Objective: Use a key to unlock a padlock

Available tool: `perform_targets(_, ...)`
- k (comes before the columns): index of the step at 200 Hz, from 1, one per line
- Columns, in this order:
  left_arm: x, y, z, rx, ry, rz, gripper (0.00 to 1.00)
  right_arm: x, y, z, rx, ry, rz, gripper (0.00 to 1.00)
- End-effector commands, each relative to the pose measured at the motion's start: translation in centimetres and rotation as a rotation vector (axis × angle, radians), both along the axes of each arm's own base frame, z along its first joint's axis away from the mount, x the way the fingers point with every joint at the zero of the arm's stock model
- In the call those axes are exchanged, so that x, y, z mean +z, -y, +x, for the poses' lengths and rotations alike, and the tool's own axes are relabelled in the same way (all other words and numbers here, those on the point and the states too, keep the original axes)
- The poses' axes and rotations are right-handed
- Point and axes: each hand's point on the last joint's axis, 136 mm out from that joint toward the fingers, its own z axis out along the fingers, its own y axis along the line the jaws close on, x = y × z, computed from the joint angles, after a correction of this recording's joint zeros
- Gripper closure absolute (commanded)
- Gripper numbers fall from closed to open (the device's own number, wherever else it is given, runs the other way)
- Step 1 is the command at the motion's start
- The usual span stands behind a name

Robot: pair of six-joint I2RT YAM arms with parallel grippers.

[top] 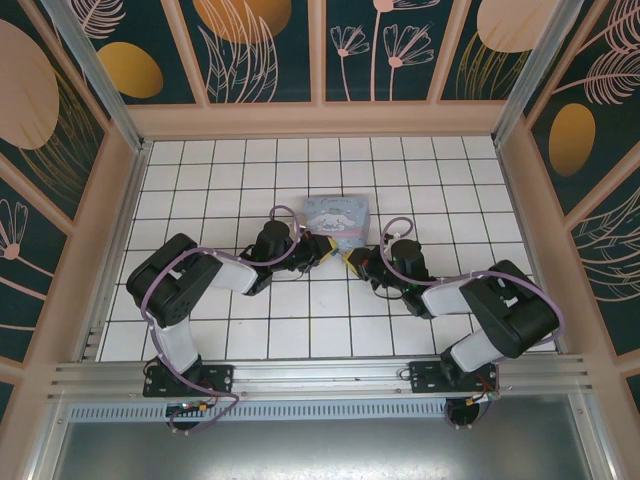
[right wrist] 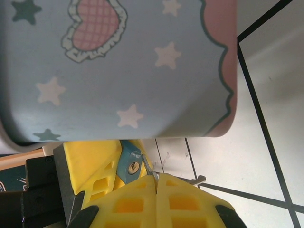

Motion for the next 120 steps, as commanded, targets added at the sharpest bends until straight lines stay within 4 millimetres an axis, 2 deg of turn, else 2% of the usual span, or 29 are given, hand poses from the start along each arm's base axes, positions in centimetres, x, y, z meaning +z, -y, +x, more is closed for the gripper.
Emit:
perform_targets(1, 0.5, 0.1, 0.1, -0.010, 0.018, -0.027, 1.00, 2.4, -0.3, 1.1, -0.003, 0.071, 0.029, 1.00)
perform_targets(120, 0.4, 0.2, 0.2, 0.000, 0.002, -0.027, 1.00, 3.1, -1.3, 1.0, 0.023, 0.084, 0.038, 1.00)
